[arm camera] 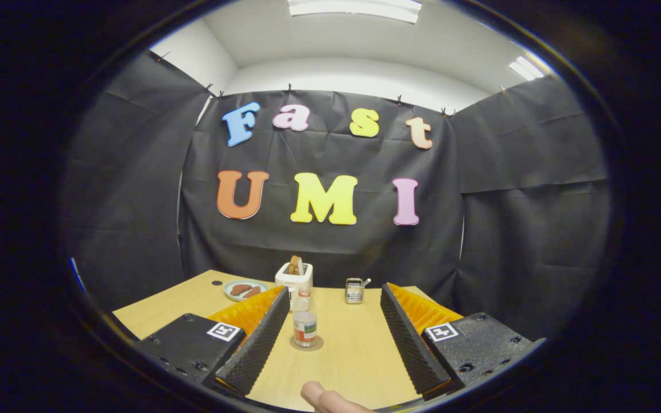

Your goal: Take the bottle from table, then pour the juice into the cup, finally place the bottle on the coaster

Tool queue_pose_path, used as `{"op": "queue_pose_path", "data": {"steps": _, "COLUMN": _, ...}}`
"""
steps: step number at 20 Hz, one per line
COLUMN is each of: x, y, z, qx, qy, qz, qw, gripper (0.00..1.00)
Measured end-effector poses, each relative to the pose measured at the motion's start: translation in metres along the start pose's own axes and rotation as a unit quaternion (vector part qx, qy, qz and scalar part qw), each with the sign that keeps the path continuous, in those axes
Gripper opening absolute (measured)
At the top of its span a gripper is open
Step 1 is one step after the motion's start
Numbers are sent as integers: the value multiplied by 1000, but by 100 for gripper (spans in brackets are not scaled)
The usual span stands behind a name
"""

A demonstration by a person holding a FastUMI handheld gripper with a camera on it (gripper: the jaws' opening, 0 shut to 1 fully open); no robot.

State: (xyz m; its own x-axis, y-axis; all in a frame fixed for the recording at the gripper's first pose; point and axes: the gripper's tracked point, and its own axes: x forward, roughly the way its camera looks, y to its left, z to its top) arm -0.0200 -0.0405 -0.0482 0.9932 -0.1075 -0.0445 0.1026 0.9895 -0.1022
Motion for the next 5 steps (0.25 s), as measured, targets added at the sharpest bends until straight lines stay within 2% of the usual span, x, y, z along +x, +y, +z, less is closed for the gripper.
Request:
{"op": "queue_pose_path", "data": {"steps": 3, "x": -2, "y": 8, "z": -11, "qx": 24, "qy": 24, "qz": 16, "qw": 999, "gripper": 100}}
{"op": "queue_pose_path", "data": {"steps": 5, "x": -4, "y": 5, "z": -7, "qx": 17, "qy": 24, "qz": 14, "qw": 999, "gripper": 100}}
